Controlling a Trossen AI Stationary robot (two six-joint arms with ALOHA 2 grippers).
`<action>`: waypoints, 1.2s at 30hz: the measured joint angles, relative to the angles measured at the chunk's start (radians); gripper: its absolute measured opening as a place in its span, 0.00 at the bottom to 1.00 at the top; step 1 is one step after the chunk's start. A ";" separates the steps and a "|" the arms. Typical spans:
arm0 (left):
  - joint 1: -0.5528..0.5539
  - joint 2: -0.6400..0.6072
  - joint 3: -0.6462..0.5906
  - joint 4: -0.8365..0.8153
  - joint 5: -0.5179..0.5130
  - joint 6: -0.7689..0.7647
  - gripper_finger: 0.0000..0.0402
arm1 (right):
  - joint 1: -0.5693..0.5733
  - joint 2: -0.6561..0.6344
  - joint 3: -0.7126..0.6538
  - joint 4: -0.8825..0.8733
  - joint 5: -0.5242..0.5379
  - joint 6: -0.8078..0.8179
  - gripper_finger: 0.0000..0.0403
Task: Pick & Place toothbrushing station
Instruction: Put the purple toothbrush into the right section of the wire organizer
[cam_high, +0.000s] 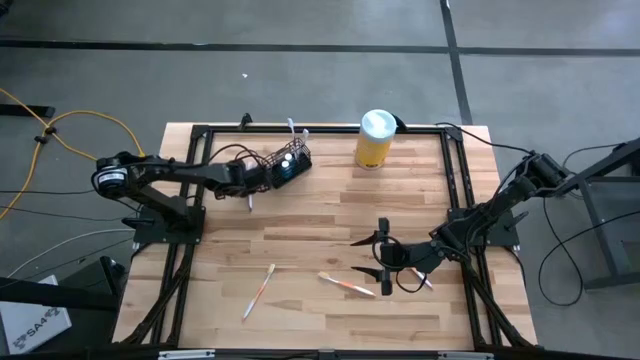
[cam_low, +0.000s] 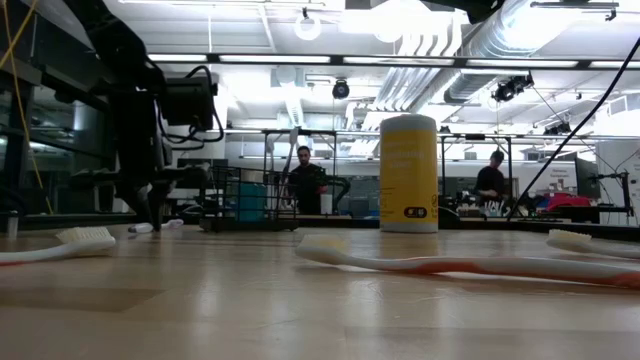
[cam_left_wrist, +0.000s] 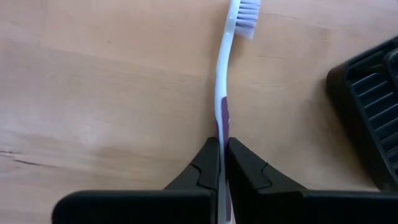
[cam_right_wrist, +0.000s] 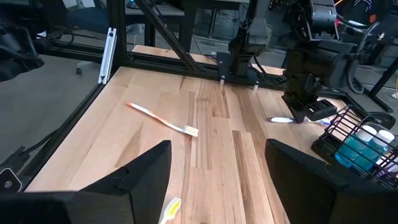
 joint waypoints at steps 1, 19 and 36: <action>-0.008 -0.004 -0.002 0.001 -0.011 -0.006 0.01 | 0.000 0.000 0.000 0.000 0.000 0.000 0.62; -0.106 -0.214 -0.005 0.001 -0.161 0.028 0.01 | 0.000 0.000 0.000 0.000 0.000 0.000 0.62; -0.191 -0.494 -0.003 0.012 -0.392 0.211 0.01 | 0.000 0.000 0.000 0.000 0.000 0.000 0.62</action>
